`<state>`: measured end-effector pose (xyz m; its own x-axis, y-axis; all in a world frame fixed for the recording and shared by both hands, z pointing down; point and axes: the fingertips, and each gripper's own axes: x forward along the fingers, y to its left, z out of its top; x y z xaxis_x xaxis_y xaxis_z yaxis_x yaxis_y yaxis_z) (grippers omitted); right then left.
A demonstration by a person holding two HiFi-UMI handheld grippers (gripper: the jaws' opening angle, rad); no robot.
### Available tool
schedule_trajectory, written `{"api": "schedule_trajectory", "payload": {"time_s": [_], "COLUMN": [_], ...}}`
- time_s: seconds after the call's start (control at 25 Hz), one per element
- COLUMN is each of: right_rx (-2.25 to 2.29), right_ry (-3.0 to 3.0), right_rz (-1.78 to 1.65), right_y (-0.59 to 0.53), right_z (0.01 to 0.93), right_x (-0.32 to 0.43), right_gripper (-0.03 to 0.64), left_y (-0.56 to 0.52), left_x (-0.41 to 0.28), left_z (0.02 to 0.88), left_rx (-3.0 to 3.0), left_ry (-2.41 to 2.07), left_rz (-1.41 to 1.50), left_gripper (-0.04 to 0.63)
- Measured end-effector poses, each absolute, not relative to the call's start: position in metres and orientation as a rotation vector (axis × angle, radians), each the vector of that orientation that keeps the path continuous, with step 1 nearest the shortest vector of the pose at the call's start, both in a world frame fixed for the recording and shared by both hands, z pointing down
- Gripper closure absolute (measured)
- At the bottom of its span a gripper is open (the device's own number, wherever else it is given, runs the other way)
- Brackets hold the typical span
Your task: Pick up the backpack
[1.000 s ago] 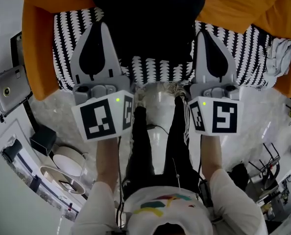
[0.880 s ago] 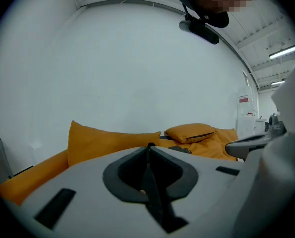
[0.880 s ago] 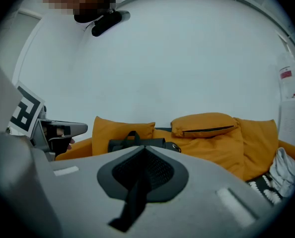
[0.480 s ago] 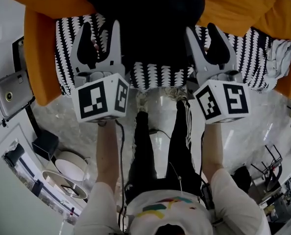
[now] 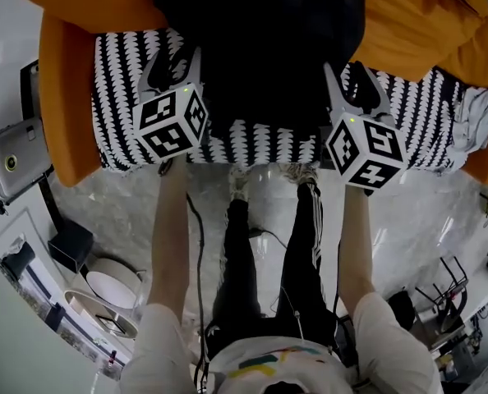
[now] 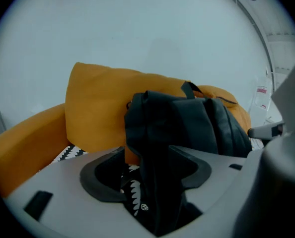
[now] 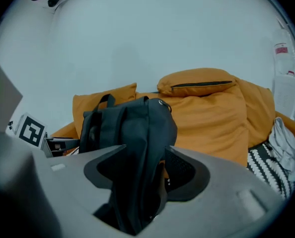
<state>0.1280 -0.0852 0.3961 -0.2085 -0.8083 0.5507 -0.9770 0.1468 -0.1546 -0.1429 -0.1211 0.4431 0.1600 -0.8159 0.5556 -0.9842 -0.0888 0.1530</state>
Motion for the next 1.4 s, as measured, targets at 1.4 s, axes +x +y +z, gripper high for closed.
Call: {"api": "schedule_trajectory", "payload": {"time_s": [1.4], "right_rx": [1.516], "right_ry": [-1.990], "right_rz": [0.669], "right_y": [-0.093], "right_z": [0.461], "right_x": [0.106], "right_gripper": [0.517], "left_y": [-0.133], "left_x": [-0.116], "left_z": [0.524], "left_rx": [1.928], "left_ry": [-1.403], "left_rz": [0.590], "left_gripper": [0.480]}}
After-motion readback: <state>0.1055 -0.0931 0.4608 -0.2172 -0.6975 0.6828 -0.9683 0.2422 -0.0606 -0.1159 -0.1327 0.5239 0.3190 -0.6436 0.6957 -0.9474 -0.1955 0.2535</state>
